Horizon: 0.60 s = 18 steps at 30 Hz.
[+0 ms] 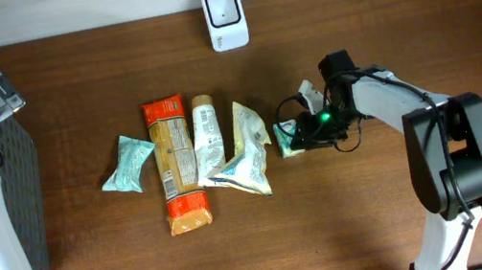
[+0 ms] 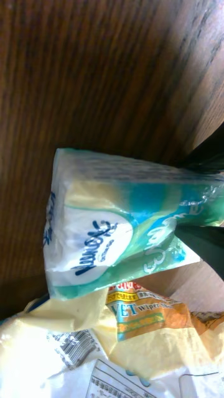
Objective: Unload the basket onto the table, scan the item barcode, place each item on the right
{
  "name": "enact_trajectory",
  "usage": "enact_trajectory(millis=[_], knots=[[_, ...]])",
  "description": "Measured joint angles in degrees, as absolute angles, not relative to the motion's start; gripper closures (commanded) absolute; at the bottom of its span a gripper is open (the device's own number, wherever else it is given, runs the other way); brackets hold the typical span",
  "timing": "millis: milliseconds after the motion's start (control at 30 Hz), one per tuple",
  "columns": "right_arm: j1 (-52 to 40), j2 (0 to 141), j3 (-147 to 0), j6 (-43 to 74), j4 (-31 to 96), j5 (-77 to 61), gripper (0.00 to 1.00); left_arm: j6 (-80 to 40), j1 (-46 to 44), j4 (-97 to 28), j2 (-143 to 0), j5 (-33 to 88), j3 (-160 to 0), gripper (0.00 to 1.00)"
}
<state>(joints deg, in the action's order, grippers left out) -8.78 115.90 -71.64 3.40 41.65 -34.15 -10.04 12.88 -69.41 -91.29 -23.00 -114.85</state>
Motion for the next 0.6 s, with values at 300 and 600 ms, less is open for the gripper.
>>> enact_trajectory(millis=[300, 600], knots=[[-4.54, 109.47, -73.32, -0.82, 42.65, -63.48, 0.96, -10.04, 12.88, -69.41, -91.29, -23.00, -114.85, 0.01], [-9.32, 108.25, -82.15, 17.72, 22.92, -86.94, 0.96, -10.04, 12.88, -69.36, -91.29, -23.00, -114.85, 0.01]])
